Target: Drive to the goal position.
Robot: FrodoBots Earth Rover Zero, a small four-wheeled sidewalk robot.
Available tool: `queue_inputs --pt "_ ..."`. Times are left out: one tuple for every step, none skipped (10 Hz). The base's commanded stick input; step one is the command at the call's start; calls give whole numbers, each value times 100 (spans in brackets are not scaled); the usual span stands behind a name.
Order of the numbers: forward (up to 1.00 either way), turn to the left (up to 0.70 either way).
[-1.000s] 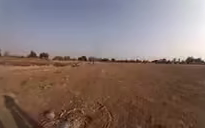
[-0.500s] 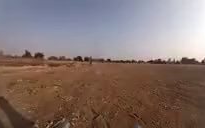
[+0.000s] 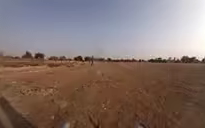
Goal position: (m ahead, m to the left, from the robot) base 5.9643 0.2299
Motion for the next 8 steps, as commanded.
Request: queue_inputs --pt "50 0" --pt "50 0" --pt "50 0" --pt "50 0" --pt "50 0" --pt "50 0" --pt "50 0" --pt "50 0"
